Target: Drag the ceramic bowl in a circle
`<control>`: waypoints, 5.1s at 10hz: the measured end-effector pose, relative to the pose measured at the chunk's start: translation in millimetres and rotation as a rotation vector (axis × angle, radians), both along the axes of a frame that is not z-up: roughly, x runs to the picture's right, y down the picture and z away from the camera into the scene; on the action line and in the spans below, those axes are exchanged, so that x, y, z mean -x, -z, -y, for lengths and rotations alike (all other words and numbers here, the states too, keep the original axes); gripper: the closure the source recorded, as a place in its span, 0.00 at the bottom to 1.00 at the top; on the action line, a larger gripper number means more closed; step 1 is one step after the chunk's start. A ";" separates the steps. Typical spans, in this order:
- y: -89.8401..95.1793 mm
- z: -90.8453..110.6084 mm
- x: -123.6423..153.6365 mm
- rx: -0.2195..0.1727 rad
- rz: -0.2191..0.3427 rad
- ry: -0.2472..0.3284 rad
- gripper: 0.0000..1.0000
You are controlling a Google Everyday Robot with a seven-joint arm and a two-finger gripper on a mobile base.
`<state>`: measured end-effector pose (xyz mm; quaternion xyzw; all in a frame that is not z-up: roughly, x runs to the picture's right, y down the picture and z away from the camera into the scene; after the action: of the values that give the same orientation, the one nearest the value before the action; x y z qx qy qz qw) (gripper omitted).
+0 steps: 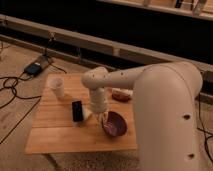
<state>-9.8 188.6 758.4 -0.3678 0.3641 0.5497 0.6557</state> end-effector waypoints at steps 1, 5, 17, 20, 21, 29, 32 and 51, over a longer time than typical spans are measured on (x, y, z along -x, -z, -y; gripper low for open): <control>2.3 -2.3 -15.5 0.004 -0.041 -0.022 1.00; -9.3 0.0 -91.6 -0.009 -0.221 -0.083 1.00; -109.2 70.7 -81.2 -0.117 -0.227 -0.023 1.00; -115.0 80.0 -26.2 -0.123 -0.106 0.019 1.00; -113.9 77.7 -12.3 -0.119 -0.074 0.029 1.00; -46.8 -4.0 39.2 0.014 0.045 0.027 1.00; -19.5 -38.3 17.0 0.097 -0.002 0.023 1.00; -125.2 61.2 -56.3 -0.120 -0.231 -0.013 1.00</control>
<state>46.6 127.4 883.6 -0.2644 0.4014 0.6133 0.6268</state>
